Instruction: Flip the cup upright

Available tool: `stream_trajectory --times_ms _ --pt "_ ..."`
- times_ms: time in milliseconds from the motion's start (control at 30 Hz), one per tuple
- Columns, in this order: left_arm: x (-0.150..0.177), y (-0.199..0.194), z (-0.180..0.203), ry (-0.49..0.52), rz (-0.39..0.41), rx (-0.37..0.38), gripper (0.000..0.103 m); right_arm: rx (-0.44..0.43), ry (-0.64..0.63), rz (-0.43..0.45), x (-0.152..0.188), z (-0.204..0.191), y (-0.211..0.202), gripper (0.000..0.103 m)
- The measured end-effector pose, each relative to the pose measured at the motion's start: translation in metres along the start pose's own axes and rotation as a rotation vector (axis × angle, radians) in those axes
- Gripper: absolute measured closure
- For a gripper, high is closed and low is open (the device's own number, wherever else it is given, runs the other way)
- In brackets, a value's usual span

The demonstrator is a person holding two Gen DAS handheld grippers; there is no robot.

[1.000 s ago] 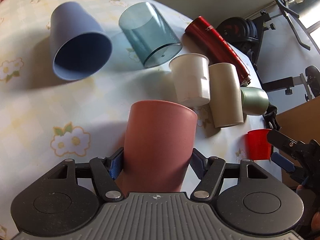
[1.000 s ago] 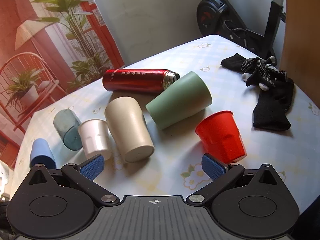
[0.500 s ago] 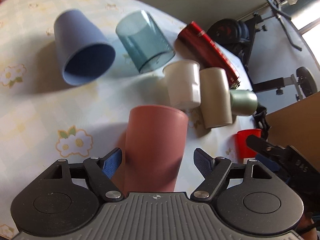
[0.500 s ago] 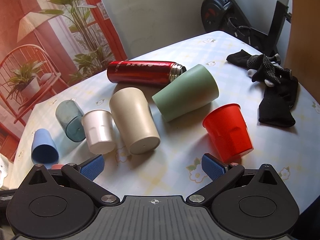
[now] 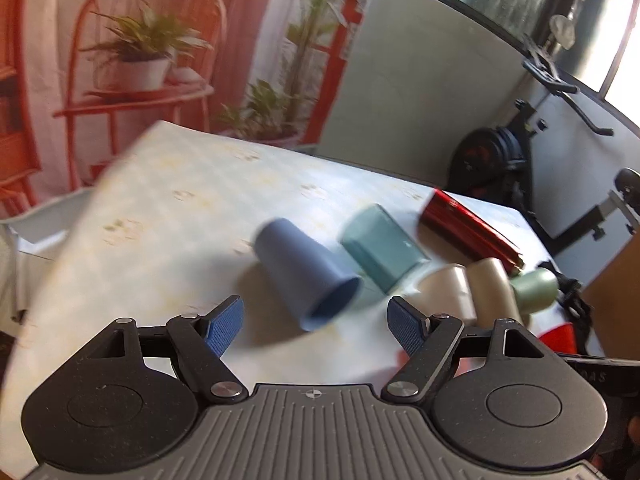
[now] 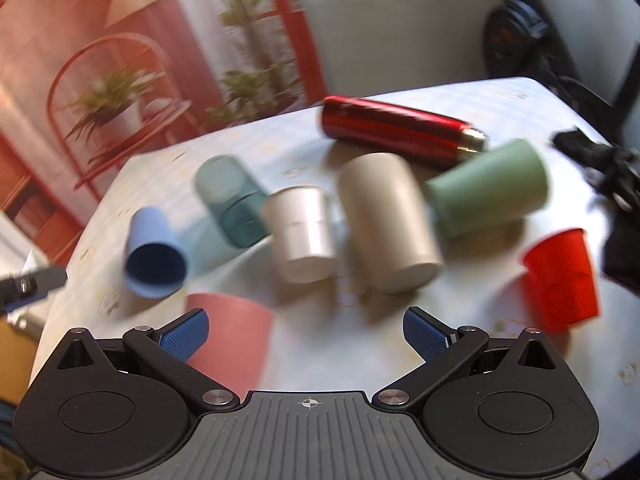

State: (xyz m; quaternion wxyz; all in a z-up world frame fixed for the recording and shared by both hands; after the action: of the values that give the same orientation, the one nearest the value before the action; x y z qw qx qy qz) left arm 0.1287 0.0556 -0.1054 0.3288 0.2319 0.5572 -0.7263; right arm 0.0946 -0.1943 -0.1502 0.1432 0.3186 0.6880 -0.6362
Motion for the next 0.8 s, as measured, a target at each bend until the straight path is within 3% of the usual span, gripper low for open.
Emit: stream_trajectory --times_ms 200,400,800 --pt "-0.011 -0.016 -0.039 -0.026 0.034 -0.098 0.022 -0.035 -0.080 -0.031 0.004 -0.033 0.014 0.001" --pt "-0.012 -0.033 -0.056 0.006 0.083 -0.176 0.022 -0.065 -0.047 -0.112 0.007 -0.035 0.036 0.002" --pt "0.004 -0.031 -0.057 0.035 0.114 -0.167 0.022 -0.127 0.004 -0.208 0.010 -0.032 0.063 0.028"
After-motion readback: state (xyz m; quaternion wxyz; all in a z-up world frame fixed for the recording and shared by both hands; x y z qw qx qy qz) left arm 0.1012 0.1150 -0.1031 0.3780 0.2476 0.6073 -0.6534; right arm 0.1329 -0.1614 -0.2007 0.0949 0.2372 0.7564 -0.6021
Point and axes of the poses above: each gripper's, at about its wrist camera, not at the fingertips, and y roughly the way its jaws point, z to its right, x to its underside, the point moved 2 cm from there along y, roughly the way its jaws point, and after that the axes turned 3 degrees about x, right-handed, at the moved point
